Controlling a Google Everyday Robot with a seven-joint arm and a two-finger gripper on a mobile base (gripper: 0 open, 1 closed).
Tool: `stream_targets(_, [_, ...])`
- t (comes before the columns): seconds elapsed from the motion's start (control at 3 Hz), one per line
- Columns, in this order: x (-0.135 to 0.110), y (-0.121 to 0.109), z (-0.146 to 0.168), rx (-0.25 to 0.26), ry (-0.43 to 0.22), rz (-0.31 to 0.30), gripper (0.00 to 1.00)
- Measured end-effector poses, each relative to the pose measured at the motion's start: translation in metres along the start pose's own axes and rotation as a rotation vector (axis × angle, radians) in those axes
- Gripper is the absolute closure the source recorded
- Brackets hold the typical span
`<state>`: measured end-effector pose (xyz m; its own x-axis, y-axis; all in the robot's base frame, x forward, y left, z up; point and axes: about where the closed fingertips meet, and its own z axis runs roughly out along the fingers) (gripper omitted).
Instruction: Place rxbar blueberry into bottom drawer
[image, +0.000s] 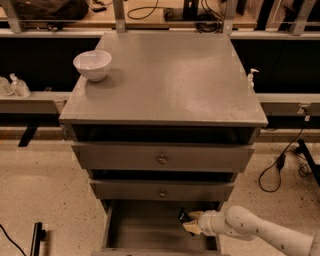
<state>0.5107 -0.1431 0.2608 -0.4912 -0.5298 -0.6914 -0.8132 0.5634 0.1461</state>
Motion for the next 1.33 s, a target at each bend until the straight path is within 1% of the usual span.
stream_targets(0.33, [0.007, 0.004, 0.02, -0.105, 0.048, -0.04, 1.0])
stream_targets(0.67, [0.008, 0.012, 0.029, -0.13, 0.086, -0.098, 1.0])
stream_targets(1.0, [0.008, 0.009, 0.032, -0.111, 0.084, -0.102, 1.0])
stream_targets(1.33, [0.027, 0.012, 0.048, -0.102, 0.153, -0.101, 1.0])
